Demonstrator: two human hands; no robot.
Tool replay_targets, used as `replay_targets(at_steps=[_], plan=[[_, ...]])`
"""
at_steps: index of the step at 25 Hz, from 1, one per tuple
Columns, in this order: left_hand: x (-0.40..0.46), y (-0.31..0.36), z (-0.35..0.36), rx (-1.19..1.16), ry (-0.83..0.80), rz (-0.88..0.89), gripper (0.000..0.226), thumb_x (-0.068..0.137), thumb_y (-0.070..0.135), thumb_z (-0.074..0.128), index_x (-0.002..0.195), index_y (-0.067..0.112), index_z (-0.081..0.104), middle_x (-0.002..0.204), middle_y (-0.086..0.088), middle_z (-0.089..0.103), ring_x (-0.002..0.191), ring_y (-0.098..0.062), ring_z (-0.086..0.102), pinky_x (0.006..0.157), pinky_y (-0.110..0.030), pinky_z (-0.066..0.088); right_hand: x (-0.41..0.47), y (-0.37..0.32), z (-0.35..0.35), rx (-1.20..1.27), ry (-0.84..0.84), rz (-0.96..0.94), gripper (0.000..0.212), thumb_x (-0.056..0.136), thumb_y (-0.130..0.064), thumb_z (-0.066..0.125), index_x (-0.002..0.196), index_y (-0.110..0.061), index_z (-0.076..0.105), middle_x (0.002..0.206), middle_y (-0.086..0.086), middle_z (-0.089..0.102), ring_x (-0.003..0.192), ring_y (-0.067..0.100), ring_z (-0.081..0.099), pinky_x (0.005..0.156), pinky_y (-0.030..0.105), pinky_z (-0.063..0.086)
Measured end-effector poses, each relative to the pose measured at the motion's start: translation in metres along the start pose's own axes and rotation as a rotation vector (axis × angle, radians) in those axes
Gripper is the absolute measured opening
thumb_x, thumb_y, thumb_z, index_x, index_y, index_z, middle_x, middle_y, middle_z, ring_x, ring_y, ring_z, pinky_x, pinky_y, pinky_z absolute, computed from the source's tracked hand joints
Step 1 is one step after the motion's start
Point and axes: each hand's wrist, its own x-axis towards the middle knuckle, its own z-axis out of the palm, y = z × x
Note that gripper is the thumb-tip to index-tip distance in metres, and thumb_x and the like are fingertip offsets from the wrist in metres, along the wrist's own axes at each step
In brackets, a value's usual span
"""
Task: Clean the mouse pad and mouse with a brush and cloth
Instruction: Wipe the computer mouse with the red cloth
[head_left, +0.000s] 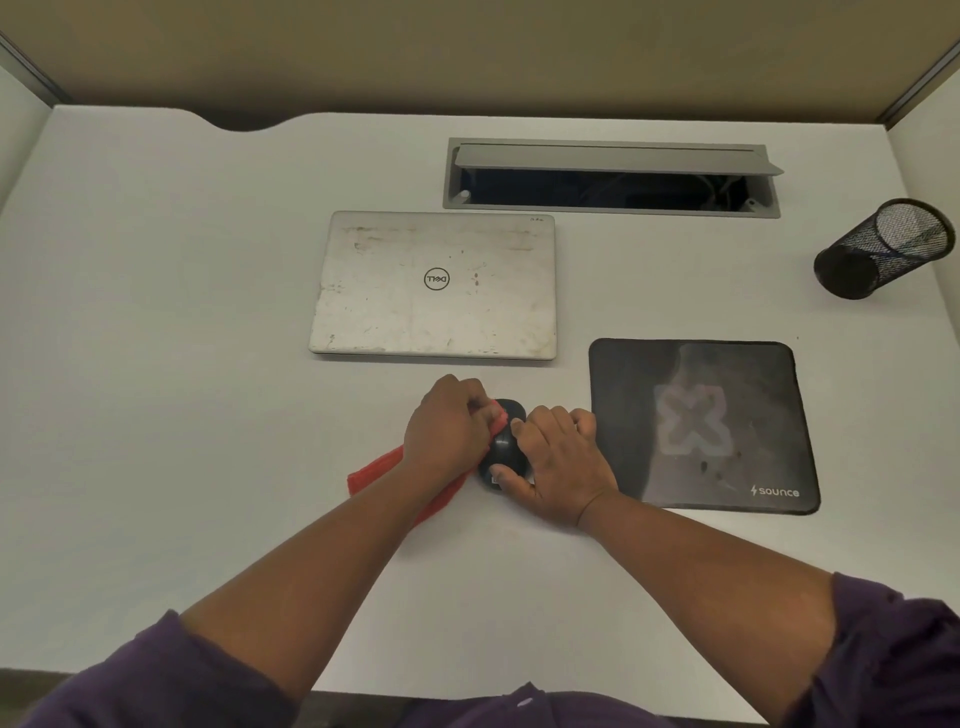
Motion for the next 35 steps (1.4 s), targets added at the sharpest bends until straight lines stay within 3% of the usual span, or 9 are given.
replay_targets(at_steps=[7, 13, 17, 23, 27, 31, 35], plan=[[0.015, 0.015, 0.006, 0.088, 0.05, -0.081, 0.017, 0.094, 0.026, 0.06, 0.078, 0.028, 0.059, 0.094, 0.005, 0.062, 0.078, -0.013, 0.058, 0.065, -0.028, 0.038, 0.001, 0.0, -0.001, 0.001, -0.014, 0.006, 0.057, 0.094, -0.067, 0.024, 0.112, -0.019, 0.048, 0.099, 0.0, 0.044, 0.088, 0.022, 0.041, 0.085, 0.043, 0.028], [0.006, -0.001, 0.002, 0.015, 0.004, 0.002, 0.019, 0.092, 0.035, 0.065, 0.075, 0.028, 0.064, 0.083, 0.007, 0.063, 0.075, -0.013, 0.062, 0.067, -0.031, 0.049, 0.0, 0.001, -0.001, 0.002, -0.018, 0.004, 0.054, 0.094, -0.067, 0.025, 0.113, -0.02, 0.046, 0.099, -0.001, 0.043, 0.088, 0.021, 0.041, 0.085, 0.043, 0.028], [0.012, 0.005, 0.006, 0.132, 0.062, -0.006, 0.018, 0.094, 0.031, 0.058, 0.077, 0.029, 0.058, 0.09, 0.007, 0.053, 0.075, -0.014, 0.055, 0.063, -0.029, 0.04, 0.0, 0.0, 0.0, 0.008, -0.013, 0.002, 0.056, 0.094, -0.067, 0.025, 0.114, -0.019, 0.046, 0.1, 0.0, 0.044, 0.089, 0.022, 0.042, 0.085, 0.044, 0.029], [0.017, 0.009, 0.003, 0.218, 0.076, 0.101, 0.017, 0.095, 0.023, 0.053, 0.081, 0.02, 0.062, 0.09, 0.005, 0.05, 0.073, -0.016, 0.054, 0.058, -0.03, 0.042, 0.0, -0.001, -0.002, 0.007, -0.015, -0.001, 0.055, 0.094, -0.067, 0.025, 0.113, -0.02, 0.047, 0.099, 0.0, 0.044, 0.088, 0.023, 0.042, 0.085, 0.044, 0.028], [0.002, 0.0, 0.004, 0.167, 0.04, 0.092, 0.019, 0.097, 0.033, 0.055, 0.08, 0.025, 0.058, 0.085, 0.006, 0.048, 0.068, -0.012, 0.052, 0.057, -0.028, 0.037, 0.0, 0.0, -0.002, 0.008, -0.014, 0.007, 0.053, 0.093, -0.066, 0.029, 0.111, -0.02, 0.047, 0.099, 0.0, 0.045, 0.089, 0.021, 0.042, 0.086, 0.044, 0.028], [0.017, 0.017, -0.001, 0.191, 0.017, 0.051, 0.016, 0.093, 0.028, 0.061, 0.077, 0.023, 0.063, 0.088, 0.007, 0.053, 0.071, -0.01, 0.053, 0.059, -0.029, 0.039, 0.0, 0.0, -0.001, 0.01, -0.014, -0.004, 0.051, 0.093, -0.065, 0.032, 0.112, -0.02, 0.046, 0.1, 0.0, 0.045, 0.089, 0.022, 0.041, 0.085, 0.044, 0.029], [0.03, 0.04, -0.001, 0.288, -0.143, 0.205, 0.013, 0.086, 0.021, 0.066, 0.075, 0.026, 0.064, 0.083, 0.012, 0.06, 0.076, -0.01, 0.061, 0.061, -0.03, 0.046, 0.001, 0.001, -0.001, 0.033, -0.017, -0.013, 0.052, 0.093, -0.065, 0.031, 0.111, -0.02, 0.049, 0.099, 0.0, 0.043, 0.088, 0.023, 0.04, 0.084, 0.044, 0.029]])
